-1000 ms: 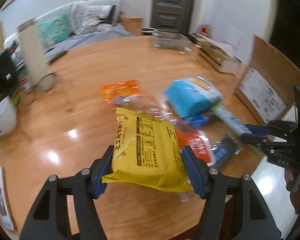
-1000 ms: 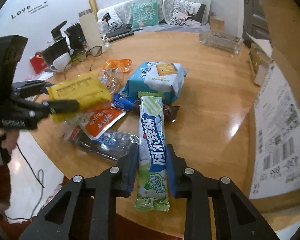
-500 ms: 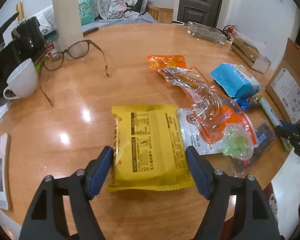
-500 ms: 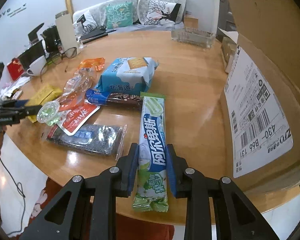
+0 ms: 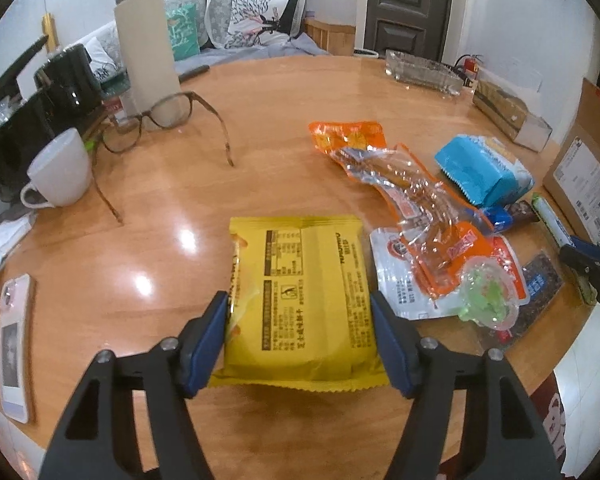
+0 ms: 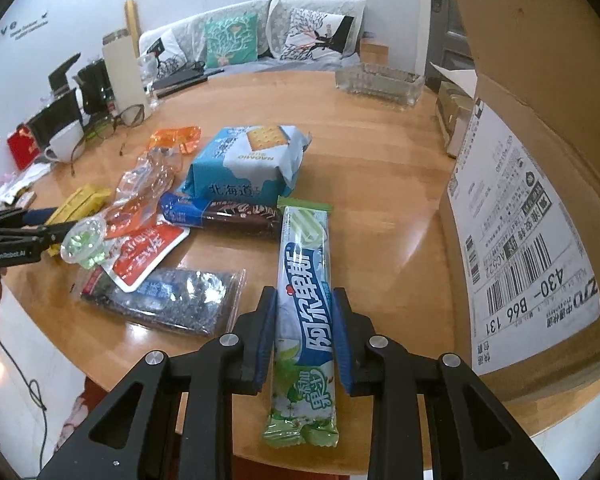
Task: Organize snacks
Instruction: 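Carry the yellow pack and green stick pack into the box and release, then return both tools to the remaining snacks on the table, then grasp the clear jelly cup with the left tool while the right tool grasps the dark sesame brittle bar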
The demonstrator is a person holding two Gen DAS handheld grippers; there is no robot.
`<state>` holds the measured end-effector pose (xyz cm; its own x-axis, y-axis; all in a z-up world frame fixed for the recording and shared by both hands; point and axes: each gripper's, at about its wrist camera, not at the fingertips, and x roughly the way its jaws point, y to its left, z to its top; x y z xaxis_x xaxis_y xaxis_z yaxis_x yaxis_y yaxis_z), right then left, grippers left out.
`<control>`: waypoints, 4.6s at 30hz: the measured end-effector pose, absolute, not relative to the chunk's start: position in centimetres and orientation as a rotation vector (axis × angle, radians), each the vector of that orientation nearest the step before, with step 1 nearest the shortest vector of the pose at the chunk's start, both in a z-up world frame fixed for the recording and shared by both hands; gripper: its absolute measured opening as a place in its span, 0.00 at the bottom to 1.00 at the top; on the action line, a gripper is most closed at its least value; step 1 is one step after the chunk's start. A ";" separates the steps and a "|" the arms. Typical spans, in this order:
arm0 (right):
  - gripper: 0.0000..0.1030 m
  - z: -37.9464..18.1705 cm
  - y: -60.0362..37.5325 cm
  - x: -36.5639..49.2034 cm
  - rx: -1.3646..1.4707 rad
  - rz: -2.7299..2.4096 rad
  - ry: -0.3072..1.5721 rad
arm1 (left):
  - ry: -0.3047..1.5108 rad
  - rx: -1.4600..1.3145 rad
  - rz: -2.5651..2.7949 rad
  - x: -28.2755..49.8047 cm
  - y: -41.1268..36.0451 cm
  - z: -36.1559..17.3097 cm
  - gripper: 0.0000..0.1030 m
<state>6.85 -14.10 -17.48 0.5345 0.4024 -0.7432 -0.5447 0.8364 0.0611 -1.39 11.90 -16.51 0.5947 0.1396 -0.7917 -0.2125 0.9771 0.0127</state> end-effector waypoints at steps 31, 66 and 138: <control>0.22 0.7 -28.0 7.5 0.000 0.508 0.520 | 0.597 0.087 -0.507 9.4 -17.4 7.6 0.64; 0.39 -4.9 -32.2 11.6 0.032 0.486 0.743 | 0.714 0.185 -0.454 12.1 -21.0 3.1 0.71; 0.56 -17.4 -9.9 5.8 -0.373 0.850 0.899 | 0.931 -0.090 0.018 -1.2 7.0 -16.2 0.35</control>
